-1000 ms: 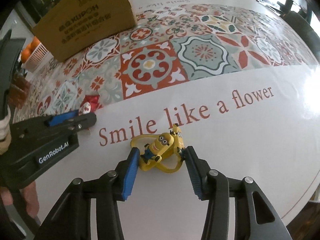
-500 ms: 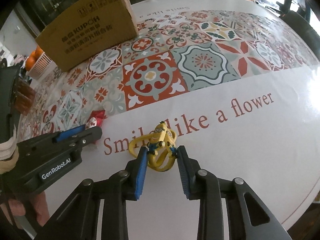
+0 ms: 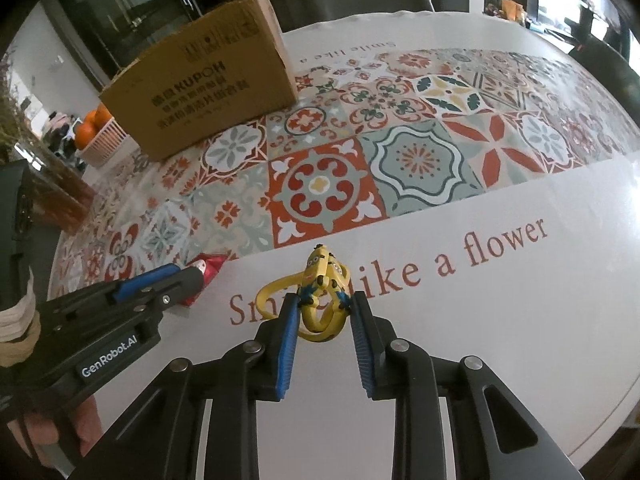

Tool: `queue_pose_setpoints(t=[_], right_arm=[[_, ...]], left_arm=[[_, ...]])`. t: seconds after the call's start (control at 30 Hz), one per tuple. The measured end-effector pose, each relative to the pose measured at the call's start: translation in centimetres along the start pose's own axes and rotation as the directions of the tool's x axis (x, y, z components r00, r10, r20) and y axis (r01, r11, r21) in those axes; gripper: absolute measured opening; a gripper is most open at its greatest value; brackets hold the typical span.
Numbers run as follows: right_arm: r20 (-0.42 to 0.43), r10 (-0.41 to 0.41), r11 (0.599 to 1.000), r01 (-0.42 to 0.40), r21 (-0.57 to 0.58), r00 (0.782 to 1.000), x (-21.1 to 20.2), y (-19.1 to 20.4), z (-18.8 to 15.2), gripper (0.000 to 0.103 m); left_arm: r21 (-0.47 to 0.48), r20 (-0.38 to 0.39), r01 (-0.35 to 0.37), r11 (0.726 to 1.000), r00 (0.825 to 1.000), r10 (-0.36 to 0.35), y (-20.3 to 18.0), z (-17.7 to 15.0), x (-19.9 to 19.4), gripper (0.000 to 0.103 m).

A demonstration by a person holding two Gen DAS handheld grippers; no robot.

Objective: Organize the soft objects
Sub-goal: 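Lift the candy packet and Minion toy and carry both into the box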

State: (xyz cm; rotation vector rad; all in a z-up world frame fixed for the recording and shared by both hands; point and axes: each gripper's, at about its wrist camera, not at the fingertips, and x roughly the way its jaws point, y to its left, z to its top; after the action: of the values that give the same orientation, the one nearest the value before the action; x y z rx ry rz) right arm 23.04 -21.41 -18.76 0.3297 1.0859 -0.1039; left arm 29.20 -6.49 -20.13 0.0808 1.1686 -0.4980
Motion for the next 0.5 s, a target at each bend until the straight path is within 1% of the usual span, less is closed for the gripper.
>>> queue_pose_setpoints(t=[0.23,0.5], right_arm=[[0.037,0.016,0.999,-0.015,-0.03,0.999,-1.3,0.8,1.0,0.027],[0.099,0.051,0.998,-0.046,-0.051,0.994,-3.2,1.7,2.7,0.027]], left_arm=[[-0.029,0.063,0.005,1.0,0.998,-0.003,0.2,0.5,-2.1,0.022],[-0.048,0.15,0.006,0.999,0.989,0.001,0.3,1.7,-4.9,0.022]])
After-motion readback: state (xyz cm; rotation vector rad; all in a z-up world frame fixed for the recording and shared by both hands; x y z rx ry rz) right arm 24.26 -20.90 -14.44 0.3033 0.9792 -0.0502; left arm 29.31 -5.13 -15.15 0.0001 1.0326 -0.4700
